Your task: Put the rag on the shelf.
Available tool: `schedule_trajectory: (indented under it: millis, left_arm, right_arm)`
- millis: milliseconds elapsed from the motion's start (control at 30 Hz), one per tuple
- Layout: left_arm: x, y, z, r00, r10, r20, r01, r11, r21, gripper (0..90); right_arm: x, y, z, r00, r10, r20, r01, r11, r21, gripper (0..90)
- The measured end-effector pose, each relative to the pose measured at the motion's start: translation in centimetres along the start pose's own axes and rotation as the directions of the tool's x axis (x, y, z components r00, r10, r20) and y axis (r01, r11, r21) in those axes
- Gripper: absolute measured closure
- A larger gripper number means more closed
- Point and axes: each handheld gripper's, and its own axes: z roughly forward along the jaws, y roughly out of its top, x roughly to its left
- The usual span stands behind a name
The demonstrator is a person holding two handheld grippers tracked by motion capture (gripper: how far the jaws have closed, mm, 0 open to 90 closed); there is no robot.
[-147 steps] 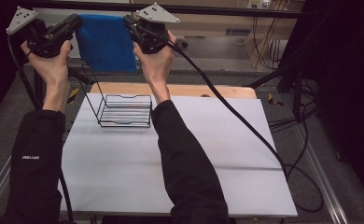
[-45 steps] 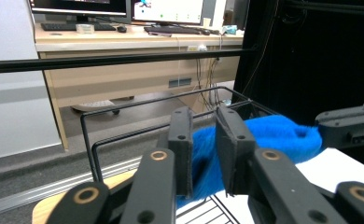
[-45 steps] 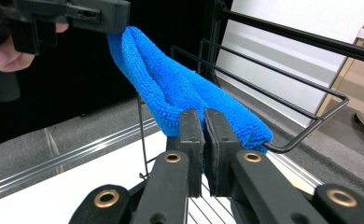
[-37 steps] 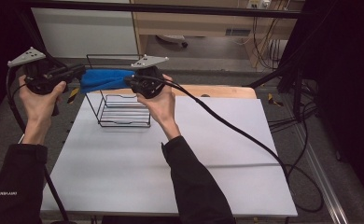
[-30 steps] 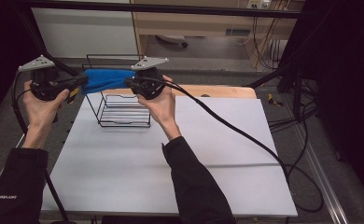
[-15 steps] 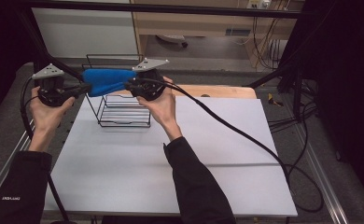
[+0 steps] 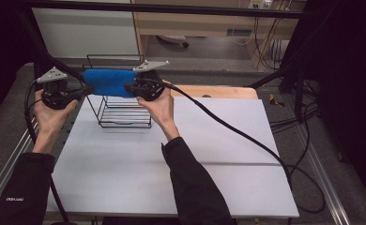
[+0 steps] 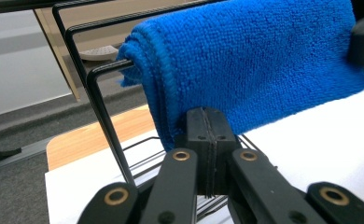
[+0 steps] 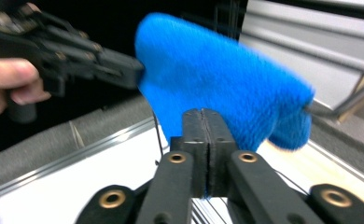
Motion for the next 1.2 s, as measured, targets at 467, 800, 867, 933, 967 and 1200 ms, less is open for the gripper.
schedule_trajectory:
  millis: [467,800,867,933,967,1200]
  left_arm:
    - [-0.5,-0.6,-0.6,0.9996,-0.005,0.029,0.005,0.9999,-0.012,86.9]
    - [-2.0,-2.0,-1.3,0.999,-0.012,0.044,0.011,0.9997,0.023,63.9]
    - [-2.3,-2.3,-1.3,0.9989,-0.007,0.046,0.006,0.9993,0.037,59.1]
    - [-2.6,-2.7,-1.3,0.9987,0.0,0.051,-0.003,0.9986,0.052,53.8]
    - [-2.8,-2.9,-1.2,0.9985,0.002,0.054,-0.005,0.9982,0.06,51.2]
    - [-4.4,-4.5,-0.7,0.9983,0.019,0.054,-0.024,0.9949,0.098,30.9]
  right_arm:
    - [0.0,-0.9,-0.7,0.9988,-0.036,0.032,0.036,0.999,-0.013,76.8]
    - [0.1,-1.1,-4.8,0.9986,0.0,0.053,0.002,0.999,-0.042,44.8]
    - [-0.1,-1.4,-5.6,0.9981,0.004,0.061,-0.002,0.999,-0.034,39.8]
    - [-0.3,-1.8,-6.4,0.9967,-0.001,0.082,0.003,1.0,-0.025,32.9]
    - [-0.4,-2.0,-6.8,0.9961,0.004,0.088,-0.002,1.0,-0.019,30.0]
    - [-2.2,-4.7,-9.6,0.9894,0.052,0.136,-0.053,0.999,0.0,15.2]
